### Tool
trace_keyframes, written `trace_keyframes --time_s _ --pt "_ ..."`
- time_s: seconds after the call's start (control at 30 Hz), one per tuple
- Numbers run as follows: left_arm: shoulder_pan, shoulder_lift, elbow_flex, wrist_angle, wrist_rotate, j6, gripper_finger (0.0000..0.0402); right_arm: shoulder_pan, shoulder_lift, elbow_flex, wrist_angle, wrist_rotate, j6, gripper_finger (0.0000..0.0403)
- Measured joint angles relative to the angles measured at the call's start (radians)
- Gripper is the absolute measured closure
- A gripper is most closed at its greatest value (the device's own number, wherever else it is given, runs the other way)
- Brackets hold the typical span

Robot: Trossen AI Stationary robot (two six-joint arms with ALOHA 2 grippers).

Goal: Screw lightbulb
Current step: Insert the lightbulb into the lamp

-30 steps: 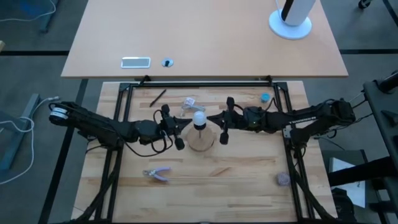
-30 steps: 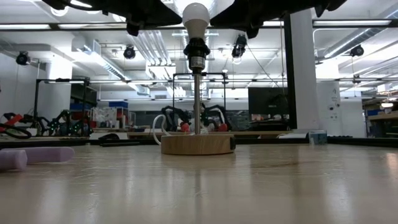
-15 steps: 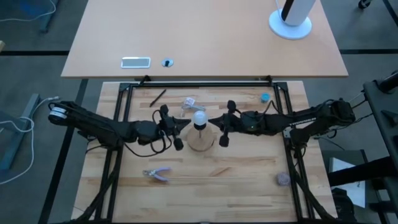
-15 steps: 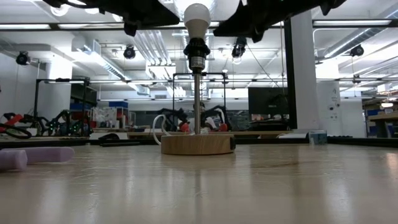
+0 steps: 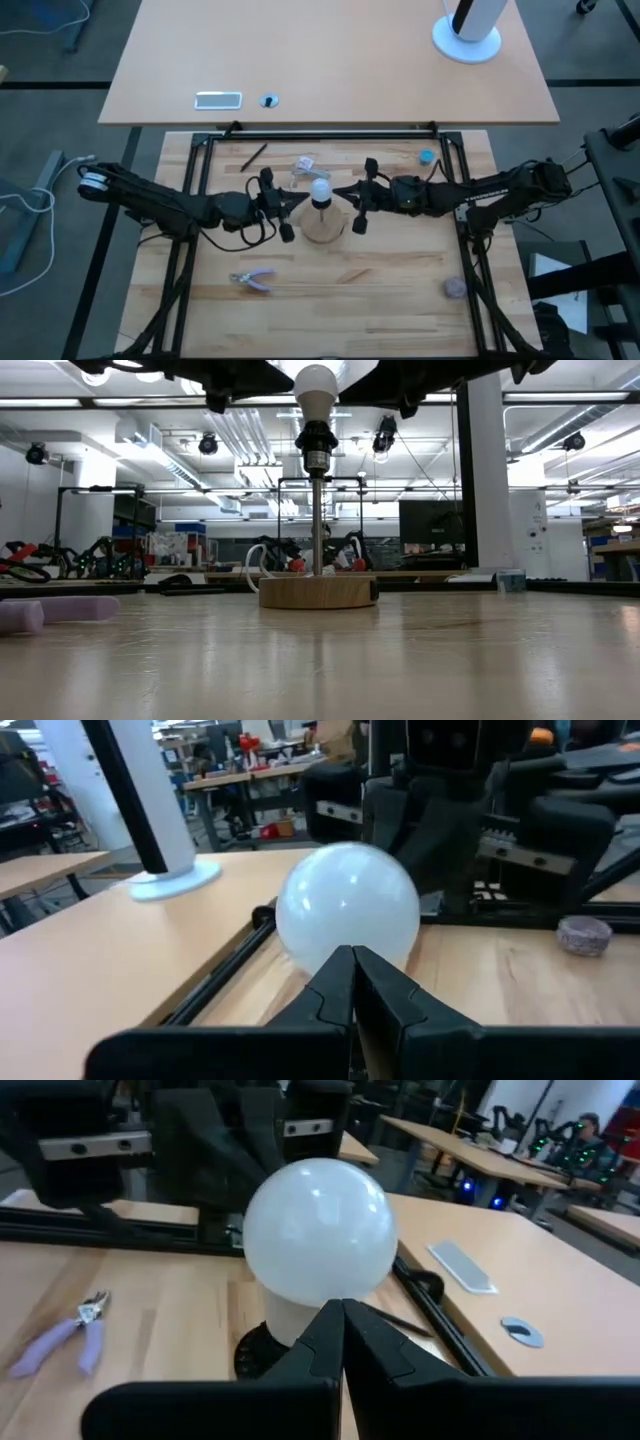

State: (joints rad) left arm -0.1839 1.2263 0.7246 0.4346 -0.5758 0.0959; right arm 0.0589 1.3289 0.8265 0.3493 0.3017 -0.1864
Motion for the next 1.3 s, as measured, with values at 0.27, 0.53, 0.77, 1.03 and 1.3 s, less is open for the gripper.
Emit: trace_keyframes --time_s 0.27,0.53,0.77,1.03,1.3 --pt "0.012 0.017 0.000 -0.004 -0.084 -0.003 0.0401 0.006 0.001 0.000 0.000 -0.083 0.005 0.0403" --pt "0.004 0.002 -0.001 -0.057 -0.095 -0.033 0.0401 0.015 -0.005 0.000 -0.065 -0.034 0.020 0.0403" --pt "-0.007 -0.005 -0.001 -0.051 0.000 -0.043 0.0401 -0.002 -0.004 0.000 -0.038 0.038 0.002 0.0403" --pt "0.002 -0.006 -0.001 -0.016 0.000 -0.004 0.0401 -0.003 -0.004 0.000 0.008 -0.021 -0.029 0.0403" --pt "0.017 -0.006 -0.001 -0.019 -0.033 -0.003 0.0401 -0.001 -0.003 0.000 0.008 -0.075 -0.018 0.0403"
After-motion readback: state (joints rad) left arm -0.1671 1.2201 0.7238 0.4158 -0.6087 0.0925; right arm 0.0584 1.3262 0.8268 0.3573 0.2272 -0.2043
